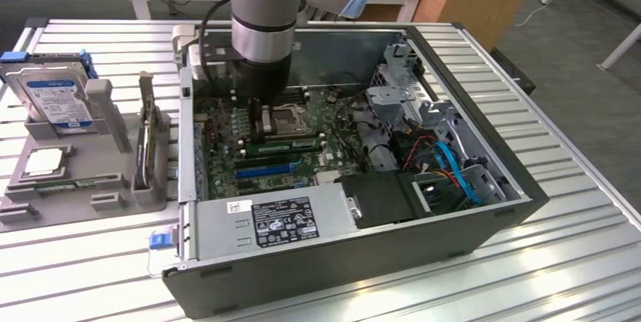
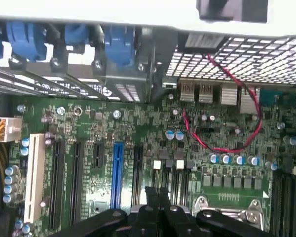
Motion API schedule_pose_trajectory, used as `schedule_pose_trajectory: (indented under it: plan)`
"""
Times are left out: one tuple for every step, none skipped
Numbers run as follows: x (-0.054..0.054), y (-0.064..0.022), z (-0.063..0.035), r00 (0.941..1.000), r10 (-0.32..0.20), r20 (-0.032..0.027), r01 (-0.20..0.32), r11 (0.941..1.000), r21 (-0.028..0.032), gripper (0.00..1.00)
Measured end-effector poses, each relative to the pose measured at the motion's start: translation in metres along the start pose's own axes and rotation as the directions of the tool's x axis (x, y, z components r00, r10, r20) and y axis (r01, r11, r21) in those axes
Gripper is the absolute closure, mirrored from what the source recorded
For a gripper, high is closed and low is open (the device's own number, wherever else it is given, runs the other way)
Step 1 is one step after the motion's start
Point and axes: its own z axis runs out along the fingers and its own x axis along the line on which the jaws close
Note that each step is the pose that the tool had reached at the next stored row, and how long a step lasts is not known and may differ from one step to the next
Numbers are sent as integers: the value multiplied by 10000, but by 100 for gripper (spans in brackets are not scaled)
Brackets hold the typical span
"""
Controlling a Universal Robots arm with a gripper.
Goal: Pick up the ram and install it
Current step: 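Press down the ram until it locks into place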
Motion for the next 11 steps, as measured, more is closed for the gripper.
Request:
schedule_pose_trajectory:
  plan:
    - [0, 0, 18, 10000, 0, 1, 0, 10000, 1, 89]
    - [0, -1, 36, 10000, -1, 0, 1, 10000, 0, 89]
    - [0, -1, 52, 10000, 0, -4, 0, 10000, -4, 89]
    - [1, 0, 69, 10000, 1, -10, -1, 10000, -8, 89]
    - [1, 0, 85, 10000, 1, -15, -1, 10000, -11, 89]
    - [1, 0, 88, 10000, 2, -14, -2, 10000, -9, 89]
    - [-1, -1, 82, 10000, 2, -7, -2, 10000, -5, 89]
    - [-3, -10, 52, 10000, -1, 12, 1, 10000, 7, 89]
    - [-1, -31, 20, 10000, 0, 7, 0, 10000, -29, 89]
    - [4, -66, -4, 10000, 2, 2, -2, 10000, -77, 89]
    - [9, -105, -13, 10000, 0, 2, 0, 10000, -94, 89]
